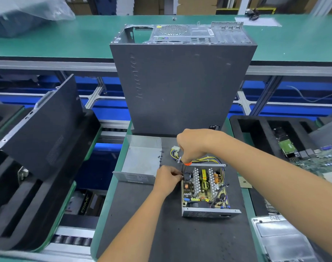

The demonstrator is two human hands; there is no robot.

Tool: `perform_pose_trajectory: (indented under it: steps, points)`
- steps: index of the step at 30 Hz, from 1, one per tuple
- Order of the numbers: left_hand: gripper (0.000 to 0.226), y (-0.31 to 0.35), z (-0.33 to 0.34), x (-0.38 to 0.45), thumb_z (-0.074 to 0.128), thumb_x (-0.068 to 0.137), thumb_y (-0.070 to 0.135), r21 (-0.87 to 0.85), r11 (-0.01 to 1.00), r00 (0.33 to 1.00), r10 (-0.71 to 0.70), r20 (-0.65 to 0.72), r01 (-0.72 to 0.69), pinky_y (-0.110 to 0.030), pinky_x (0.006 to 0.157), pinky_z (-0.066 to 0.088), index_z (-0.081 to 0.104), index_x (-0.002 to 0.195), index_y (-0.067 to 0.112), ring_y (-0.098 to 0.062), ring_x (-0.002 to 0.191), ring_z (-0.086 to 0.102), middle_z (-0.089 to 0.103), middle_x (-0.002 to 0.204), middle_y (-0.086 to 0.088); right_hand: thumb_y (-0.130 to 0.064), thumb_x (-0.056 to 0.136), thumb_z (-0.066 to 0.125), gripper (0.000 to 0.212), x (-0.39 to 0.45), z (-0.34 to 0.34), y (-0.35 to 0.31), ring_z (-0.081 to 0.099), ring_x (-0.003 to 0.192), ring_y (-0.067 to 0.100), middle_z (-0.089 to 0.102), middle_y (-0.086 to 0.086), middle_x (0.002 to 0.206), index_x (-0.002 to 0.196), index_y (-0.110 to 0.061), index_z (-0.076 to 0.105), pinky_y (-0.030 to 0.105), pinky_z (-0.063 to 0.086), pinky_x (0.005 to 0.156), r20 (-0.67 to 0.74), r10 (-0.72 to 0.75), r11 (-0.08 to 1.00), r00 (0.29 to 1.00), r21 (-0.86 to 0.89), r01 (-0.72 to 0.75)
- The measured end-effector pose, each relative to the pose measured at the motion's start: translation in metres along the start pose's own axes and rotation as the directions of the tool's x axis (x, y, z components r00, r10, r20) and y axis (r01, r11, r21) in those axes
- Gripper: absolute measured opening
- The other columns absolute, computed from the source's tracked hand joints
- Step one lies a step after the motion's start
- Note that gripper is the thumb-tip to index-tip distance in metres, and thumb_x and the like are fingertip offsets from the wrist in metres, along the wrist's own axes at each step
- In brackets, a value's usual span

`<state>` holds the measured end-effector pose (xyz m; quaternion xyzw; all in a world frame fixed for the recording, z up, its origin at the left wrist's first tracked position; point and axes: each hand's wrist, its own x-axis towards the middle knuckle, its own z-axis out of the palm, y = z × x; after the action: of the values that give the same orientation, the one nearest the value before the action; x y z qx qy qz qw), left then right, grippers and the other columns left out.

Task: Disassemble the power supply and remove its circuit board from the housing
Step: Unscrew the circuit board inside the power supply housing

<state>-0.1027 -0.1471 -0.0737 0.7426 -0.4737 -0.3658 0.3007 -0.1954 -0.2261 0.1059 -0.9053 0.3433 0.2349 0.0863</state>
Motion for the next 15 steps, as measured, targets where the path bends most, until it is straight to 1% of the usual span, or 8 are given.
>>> perform_pose_trajectory:
  steps: [3, 6, 9, 11, 13, 14, 15]
  points:
    - [0.008, -0.0020, 0.0026, -0.0014, 0.071, 0.081, 0.013, -0.011, 1.000, 1.000, 0.014, -0.019, -0.015, 0.000, 0.055, 0.037, 0.075, 0.088, 0.010, -0.003, 0.068, 0.058, 0.070, 0.078, 0.000, -0.021, 0.076, 0.066, 0.040, -0.0007, 0.0031, -0.0020, 0.025, 0.043, 0.019, 0.036, 0.002, 0.052, 0.052, -0.011, 0.035, 0.022, 0.018, 0.043, -0.028, -0.011, 1.000, 1.000, -0.017, 0.010]
    - [0.012, -0.0042, 0.0042, -0.0017, 0.067, 0.085, 0.014, 0.068, 0.996, 0.998, 0.067, -0.019, -0.065, -0.002, 0.060, 0.038, 0.074, 0.092, 0.009, -0.003, 0.068, 0.057, 0.072, 0.086, -0.004, -0.021, 0.076, 0.066, 0.037, -0.0010, 0.0040, -0.0028, 0.027, 0.042, 0.019, 0.040, 0.003, 0.055, 0.054, -0.011, 0.038, 0.022, 0.020, 0.043, -0.029, -0.006, 0.999, 1.000, -0.034, 0.005]
    - [0.016, -0.0048, 0.0052, -0.0009, 0.064, 0.087, 0.016, 0.139, 0.984, 0.993, 0.116, -0.015, -0.113, -0.016, 0.072, 0.045, 0.074, 0.096, 0.008, -0.012, 0.079, 0.063, 0.073, 0.090, -0.006, -0.021, 0.078, 0.065, 0.029, -0.0017, 0.0047, -0.0049, 0.035, 0.045, 0.019, 0.048, 0.005, 0.064, 0.062, -0.011, 0.043, 0.023, 0.025, 0.044, -0.008, -0.012, 0.999, 1.000, -0.048, 0.011]
    - [0.016, -0.0044, 0.0057, -0.0007, 0.063, 0.088, 0.016, 0.162, 0.977, 0.990, 0.142, 0.002, -0.140, -0.020, 0.076, 0.047, 0.074, 0.096, 0.009, -0.016, 0.084, 0.065, 0.073, 0.092, -0.006, -0.015, 0.078, 0.064, 0.031, -0.0029, 0.0057, -0.0078, 0.036, 0.049, 0.023, 0.042, 0.004, 0.063, 0.061, -0.013, 0.038, 0.025, 0.028, 0.047, -0.016, -0.049, 0.996, 0.999, -0.077, 0.048]
    - [0.016, -0.0048, 0.0061, -0.0013, 0.062, 0.088, 0.015, 0.167, 0.972, 0.986, 0.165, 0.004, -0.163, -0.018, 0.076, 0.047, 0.075, 0.096, 0.008, -0.016, 0.086, 0.065, 0.074, 0.093, -0.005, -0.007, 0.076, 0.061, 0.036, -0.0044, 0.0053, -0.0100, 0.037, 0.055, 0.024, 0.034, 0.004, 0.060, 0.057, -0.015, 0.031, 0.029, 0.033, 0.054, -0.044, -0.105, 0.988, 0.994, -0.121, 0.099]
    - [0.016, -0.0056, 0.0064, -0.0018, 0.062, 0.087, 0.014, 0.158, 0.974, 0.986, 0.166, -0.005, -0.163, -0.016, 0.076, 0.046, 0.075, 0.095, 0.008, -0.015, 0.086, 0.065, 0.074, 0.093, -0.005, -0.006, 0.075, 0.061, 0.036, -0.0046, 0.0052, -0.0103, 0.039, 0.057, 0.025, 0.033, 0.004, 0.060, 0.057, -0.015, 0.032, 0.030, 0.035, 0.055, -0.057, -0.123, 0.984, 0.991, -0.136, 0.114]
    - [0.015, -0.0064, 0.0069, -0.0022, 0.063, 0.087, 0.013, 0.138, 0.978, 0.987, 0.160, -0.020, -0.156, -0.013, 0.075, 0.044, 0.075, 0.095, 0.008, -0.013, 0.085, 0.065, 0.073, 0.093, -0.005, -0.006, 0.075, 0.062, 0.033, -0.0048, 0.0047, -0.0101, 0.040, 0.057, 0.025, 0.036, 0.004, 0.060, 0.057, -0.015, 0.036, 0.029, 0.036, 0.055, -0.061, -0.126, 0.983, 0.990, -0.143, 0.116]
